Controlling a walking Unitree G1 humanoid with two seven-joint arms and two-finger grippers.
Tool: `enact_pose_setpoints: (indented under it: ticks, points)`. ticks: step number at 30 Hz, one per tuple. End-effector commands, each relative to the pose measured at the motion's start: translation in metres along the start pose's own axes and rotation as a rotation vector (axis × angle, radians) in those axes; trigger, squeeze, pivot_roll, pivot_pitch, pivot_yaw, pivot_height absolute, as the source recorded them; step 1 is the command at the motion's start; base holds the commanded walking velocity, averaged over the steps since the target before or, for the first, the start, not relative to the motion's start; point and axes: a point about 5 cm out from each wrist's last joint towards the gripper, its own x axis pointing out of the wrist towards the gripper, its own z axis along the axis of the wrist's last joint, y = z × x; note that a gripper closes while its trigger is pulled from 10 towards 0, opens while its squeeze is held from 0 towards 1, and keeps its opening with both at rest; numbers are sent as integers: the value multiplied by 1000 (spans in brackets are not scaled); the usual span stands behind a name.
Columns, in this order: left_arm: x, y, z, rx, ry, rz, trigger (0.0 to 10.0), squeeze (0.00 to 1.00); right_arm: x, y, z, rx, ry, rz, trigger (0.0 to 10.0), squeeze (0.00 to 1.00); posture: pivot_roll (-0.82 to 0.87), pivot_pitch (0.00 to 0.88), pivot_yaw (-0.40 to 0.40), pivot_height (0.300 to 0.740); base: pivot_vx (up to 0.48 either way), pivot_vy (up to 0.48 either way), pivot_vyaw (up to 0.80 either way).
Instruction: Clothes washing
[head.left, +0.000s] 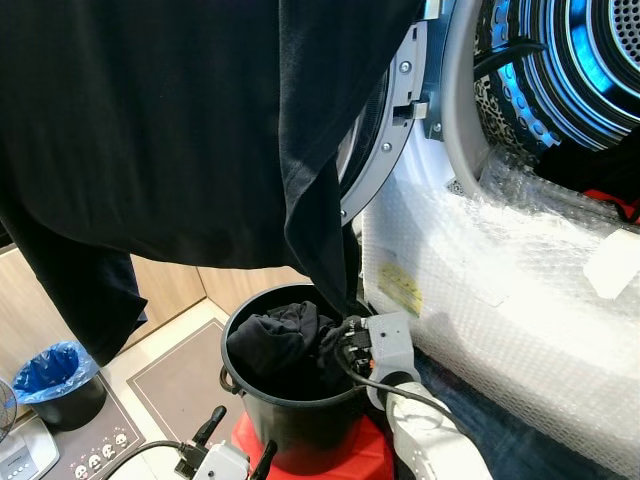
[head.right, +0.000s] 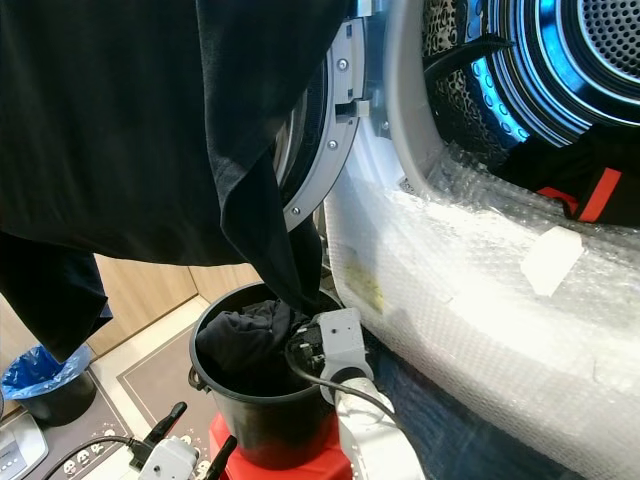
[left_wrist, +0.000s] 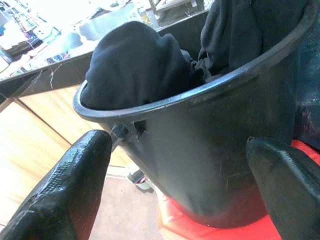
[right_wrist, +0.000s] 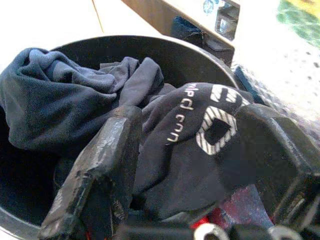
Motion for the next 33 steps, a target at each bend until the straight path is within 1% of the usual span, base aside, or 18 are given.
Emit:
enact_pose_setpoints:
  ticks: [1,3,5,7,9,11,12,15,17,18,19,20,21,22,27,33]
  points:
    - [-3,3,0,-2,12,4,10000,0,6,11,8,-10,-29,11,10000,0,-64,0,74,740,0,0,0]
    - [-7,0,0,-4,14,5,10000,0,12,15,12,-9,-53,12,10000,0,-58,0,68,740,0,0,0]
    - [-9,-2,1,-7,14,4,10000,0,15,16,16,-6,-81,8,10000,0,-53,0,62,740,0,0,0]
    - [-13,-5,2,-15,22,5,10000,0,20,12,20,9,-91,-25,10000,0,-45,17,52,740,0,0,0]
    - [-18,-7,3,-23,27,8,10000,0,26,6,22,-14,-89,-61,10000,0,-40,31,48,740,0,0,0]
    - [-21,-8,3,-28,33,12,10000,0,30,4,23,0,-80,-54,10000,0,-34,46,44,740,0,0,0]
    - [-22,-8,4,-30,35,14,10000,0,31,2,23,-9,-81,-59,10000,0,-33,48,44,740,0,0,0]
    - [-24,-8,4,-30,37,15,10000,0,34,-1,22,-20,-79,-80,10000,0,-31,55,44,740,0,0,0]
    - [-28,-8,5,-30,45,19,10000,0,39,-10,16,-36,-53,-110,10000,0,-23,69,45,740,0,0,0]
    - [-28,-8,5,-30,47,20,10000,0,40,-11,14,-34,-43,-113,10000,122,-17,75,46,740,0,0,0]
    - [-29,-8,6,-30,49,22,10000,0,40,-12,13,-33,-37,-113,10000,122,-17,75,46,740,0,0,0]
    - [-30,-7,6,-29,52,24,10000,0,41,-15,11,-35,-31,-117,10000,784,-15,82,48,740,0,0,0]
    - [-30,-7,6,-28,53,25,10000,0,41,-16,10,-38,-28,-120,10000,784,-15,82,48,740,0,0,0]
    - [-32,-6,6,-27,57,27,10000,0,40,-20,5,-38,-4,-124,10000,1000,-15,86,50,740,0,0,0]
    - [-34,-5,6,-24,63,24,10000,0,38,-31,-9,-31,36,-150,10000,1000,-24,94,59,740,0,0,0]
    - [-34,-4,7,-22,69,9,10000,0,36,-36,-17,-31,58,-148,10000,1000,-39,102,71,740,0,0,0]
